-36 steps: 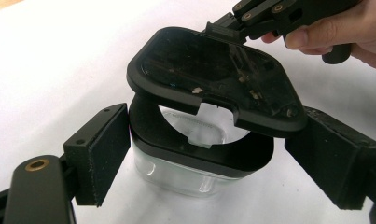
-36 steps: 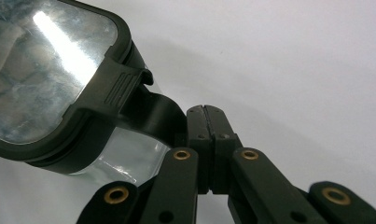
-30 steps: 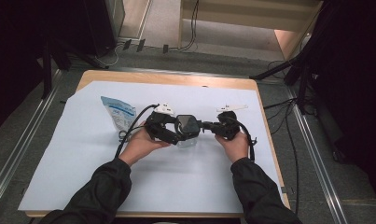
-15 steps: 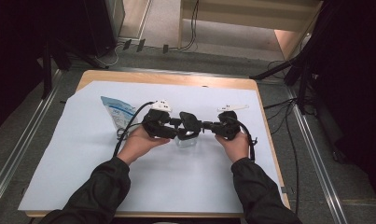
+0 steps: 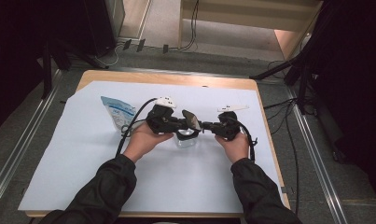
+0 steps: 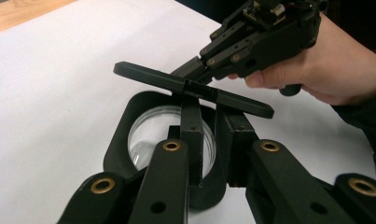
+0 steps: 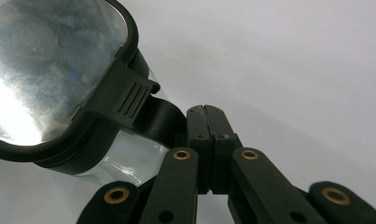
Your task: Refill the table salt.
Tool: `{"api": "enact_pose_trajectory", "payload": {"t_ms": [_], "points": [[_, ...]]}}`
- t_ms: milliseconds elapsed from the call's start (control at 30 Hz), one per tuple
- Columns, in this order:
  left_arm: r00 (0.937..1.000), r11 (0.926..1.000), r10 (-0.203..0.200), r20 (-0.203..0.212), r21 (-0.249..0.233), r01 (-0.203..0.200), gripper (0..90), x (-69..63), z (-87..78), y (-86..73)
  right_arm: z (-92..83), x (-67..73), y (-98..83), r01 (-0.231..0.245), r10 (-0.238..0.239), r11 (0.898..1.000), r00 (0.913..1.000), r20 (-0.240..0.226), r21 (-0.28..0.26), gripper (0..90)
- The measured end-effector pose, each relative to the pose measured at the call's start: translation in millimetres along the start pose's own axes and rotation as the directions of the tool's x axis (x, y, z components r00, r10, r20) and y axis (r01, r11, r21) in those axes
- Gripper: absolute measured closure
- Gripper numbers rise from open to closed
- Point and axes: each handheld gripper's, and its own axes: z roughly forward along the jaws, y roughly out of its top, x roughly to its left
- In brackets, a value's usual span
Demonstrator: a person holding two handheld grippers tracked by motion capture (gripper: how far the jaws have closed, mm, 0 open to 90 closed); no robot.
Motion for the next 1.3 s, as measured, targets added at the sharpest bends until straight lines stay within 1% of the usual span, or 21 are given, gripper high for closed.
{"api": "enact_pose_trajectory", "payload": {"t_ms": [100,200,233,333,433,500,633,800,933,967,1033,1067,1300], "points": [[0.9999,0.9999,-0.012,0.009,0.005,0.012,82.8,-0.3,3.0,1.0,0.1,0.5,-0.3,-0.003,0.003,1.0,1.0,-0.003,-0.001,90.0],[1.0,0.9998,0.0,0.004,0.022,0.0,83.2,-1.6,6.2,4.4,0.2,0.5,-0.7,-0.003,0.003,1.0,1.0,-0.006,-0.002,90.0],[1.0,0.9997,-0.003,0.004,0.024,0.003,83.2,-2.0,6.8,5.6,0.2,0.2,-0.9,0.0,0.0,1.0,1.0,-0.01,-0.001,90.0],[1.0,0.9994,0.006,0.004,0.035,-0.006,83.1,-2.2,8.3,9.9,0.0,1.1,-1.4,-0.008,0.008,1.0,0.9999,-0.013,0.002,90.0],[1.0,0.9995,0.009,-0.002,0.03,-0.009,83.0,-3.6,11.2,13.6,0.3,1.1,-1.5,-0.007,0.007,1.0,0.9999,-0.014,0.0,90.0],[0.9998,0.9991,0.016,-0.009,0.04,-0.015,82.9,-3.7,12.8,15.9,0.3,1.1,-1.5,-0.007,0.007,1.0,0.9999,-0.013,0.0,90.0],[0.9999,0.999,0.015,-0.004,0.042,-0.015,83.0,-3.8,16.4,19.7,0.3,1.1,-1.7,-0.007,0.007,1.0,0.9999,-0.015,0.0,90.0],[0.9999,0.9986,0.008,-0.013,0.053,-0.007,83.0,-3.3,24.1,23.3,0.3,1.1,-2.1,-0.013,0.013,1.0,0.9998,-0.015,-0.003,90.0],[0.9999,0.9985,0.007,-0.012,0.054,-0.006,83.0,-3.5,27.2,24.9,0.2,1.2,-2.4,-0.015,0.015,1.0,0.9998,-0.015,-0.003,90.0],[0.9999,0.9986,0.0,-0.011,0.053,0.001,83.0,-3.7,29.6,25.0,0.3,1.2,-2.6,-0.016,0.015,1.0,0.9997,-0.016,-0.003,90.0],[0.9999,0.9984,-0.002,-0.015,0.057,0.003,83.0,-3.7,30.8,24.9,0.3,1.4,-2.6,-0.017,0.016,1.0,0.9997,-0.015,-0.003,90.0],[0.9999,0.9978,-0.001,-0.015,0.067,0.002,83.0,-3.2,31.5,25.1,0.4,1.5,-2.8,-0.016,0.016,1.0,0.9998,-0.015,-0.005,90.0],[0.9999,0.9977,-0.009,-0.014,0.067,0.01,82.8,-2.2,35.5,25.4,1.0,2.2,-3.1,-0.011,0.011,1.0,0.9999,-0.01,-0.004,90.0]]}}
